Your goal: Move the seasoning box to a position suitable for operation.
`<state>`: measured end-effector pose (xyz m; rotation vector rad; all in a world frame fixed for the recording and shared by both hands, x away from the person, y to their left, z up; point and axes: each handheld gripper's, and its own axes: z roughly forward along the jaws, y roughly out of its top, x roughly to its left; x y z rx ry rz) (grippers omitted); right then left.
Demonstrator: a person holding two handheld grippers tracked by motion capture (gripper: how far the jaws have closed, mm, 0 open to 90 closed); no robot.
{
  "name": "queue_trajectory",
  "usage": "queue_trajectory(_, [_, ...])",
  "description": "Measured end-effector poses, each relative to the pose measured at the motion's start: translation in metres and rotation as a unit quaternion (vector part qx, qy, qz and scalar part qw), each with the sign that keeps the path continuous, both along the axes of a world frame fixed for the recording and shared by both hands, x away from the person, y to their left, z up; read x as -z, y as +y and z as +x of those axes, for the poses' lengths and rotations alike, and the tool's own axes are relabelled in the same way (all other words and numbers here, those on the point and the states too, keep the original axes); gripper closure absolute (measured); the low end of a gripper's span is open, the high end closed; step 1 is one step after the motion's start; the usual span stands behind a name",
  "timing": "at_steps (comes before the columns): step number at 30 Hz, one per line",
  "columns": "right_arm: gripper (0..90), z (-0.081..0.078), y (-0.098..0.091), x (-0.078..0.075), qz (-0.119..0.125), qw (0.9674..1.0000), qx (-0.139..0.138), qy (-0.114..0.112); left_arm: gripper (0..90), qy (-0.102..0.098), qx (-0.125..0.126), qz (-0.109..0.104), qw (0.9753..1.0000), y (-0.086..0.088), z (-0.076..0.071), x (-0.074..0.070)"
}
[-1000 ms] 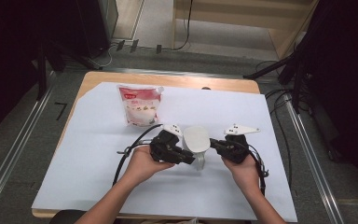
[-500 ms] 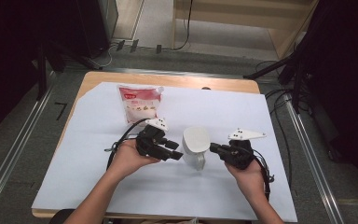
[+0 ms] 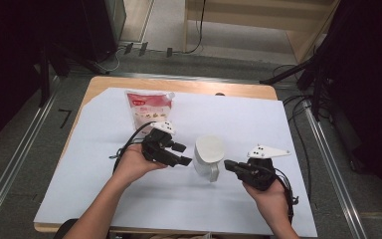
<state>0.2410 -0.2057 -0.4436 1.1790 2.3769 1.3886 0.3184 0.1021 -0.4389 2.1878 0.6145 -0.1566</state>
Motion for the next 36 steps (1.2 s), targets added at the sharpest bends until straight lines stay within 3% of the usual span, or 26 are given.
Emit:
queue_trajectory(5, [90.0, -0.008, 0.005, 0.0, 0.001, 1.0, -0.009, 0.004, 38.2, 0.011, -0.006, -0.011, 0.9999, 0.002, 0.005, -0.001])
queue_trajectory(21, [90.0, -0.018, 0.038, 0.015, -0.009, 0.998, -0.058, 0.022, 38.4, 0.002, -0.011, -0.016, 0.9998, 0.004, 0.009, -0.002])
queue_trajectory(36, [90.0, -0.014, 0.047, 0.026, -0.027, 0.9981, -0.05, 0.024, 38.6, 0.0, -0.007, -0.013, 0.9999, 0.001, 0.008, -0.001])
